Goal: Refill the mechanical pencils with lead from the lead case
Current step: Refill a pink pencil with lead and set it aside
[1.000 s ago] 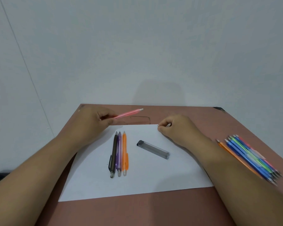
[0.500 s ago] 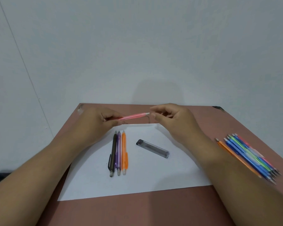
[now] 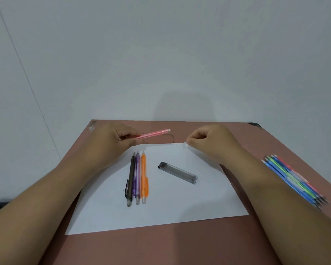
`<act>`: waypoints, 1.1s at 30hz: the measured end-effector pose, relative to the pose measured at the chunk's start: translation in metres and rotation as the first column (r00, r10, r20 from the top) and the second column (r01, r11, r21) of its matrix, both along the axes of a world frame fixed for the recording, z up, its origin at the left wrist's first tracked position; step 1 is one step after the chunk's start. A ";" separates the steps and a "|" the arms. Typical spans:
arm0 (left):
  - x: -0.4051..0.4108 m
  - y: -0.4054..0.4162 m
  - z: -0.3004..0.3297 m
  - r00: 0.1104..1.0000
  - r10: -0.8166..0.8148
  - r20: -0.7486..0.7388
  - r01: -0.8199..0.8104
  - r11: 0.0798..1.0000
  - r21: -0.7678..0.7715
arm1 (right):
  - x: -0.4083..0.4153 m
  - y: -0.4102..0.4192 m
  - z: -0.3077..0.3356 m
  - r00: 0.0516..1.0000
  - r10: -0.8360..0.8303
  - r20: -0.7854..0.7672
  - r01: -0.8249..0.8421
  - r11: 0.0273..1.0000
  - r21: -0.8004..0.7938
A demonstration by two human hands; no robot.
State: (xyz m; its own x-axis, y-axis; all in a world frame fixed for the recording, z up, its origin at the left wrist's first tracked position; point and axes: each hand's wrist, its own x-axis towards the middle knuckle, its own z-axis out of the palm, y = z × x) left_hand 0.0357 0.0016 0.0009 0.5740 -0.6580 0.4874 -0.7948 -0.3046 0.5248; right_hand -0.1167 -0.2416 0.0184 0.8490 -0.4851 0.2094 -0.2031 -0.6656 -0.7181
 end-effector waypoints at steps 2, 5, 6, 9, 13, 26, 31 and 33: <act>0.002 0.000 -0.001 1.000 0.006 0.007 -0.006 1.000 0.008 | -0.002 -0.003 0.001 0.997 0.005 -0.075 -0.007 1.000 -0.030; 0.003 0.000 -0.001 1.000 0.009 0.001 -0.009 1.000 0.011 | -0.003 -0.003 0.001 0.987 0.006 -0.160 -0.017 0.998 -0.069; 0.003 0.000 -0.001 1.000 0.008 -0.001 -0.008 1.000 0.010 | -0.002 -0.003 0.000 0.982 0.002 -0.191 -0.020 0.996 -0.091; 0.003 0.000 -0.002 1.000 0.016 0.002 -0.016 1.000 0.008 | -0.002 -0.001 0.001 0.968 -0.003 -0.250 -0.031 0.991 -0.133; -0.001 -0.001 -0.001 1.000 0.013 -0.022 -0.013 1.000 -0.005 | -0.004 -0.002 0.002 0.982 -0.009 -0.189 -0.023 0.986 -0.165; -0.023 -0.014 0.004 0.996 0.075 0.039 -0.074 0.996 -0.048 | 0.007 0.015 0.000 0.956 0.056 0.289 -0.083 0.993 0.084; -0.016 -0.015 0.001 0.990 0.137 0.024 -0.136 0.990 -0.042 | 0.012 -0.008 -0.009 0.981 -0.056 0.187 0.035 0.993 0.113; -0.015 -0.016 0.000 0.991 0.130 0.014 -0.129 0.991 -0.033 | 0.016 -0.014 -0.015 0.990 -0.085 0.115 0.074 0.993 0.091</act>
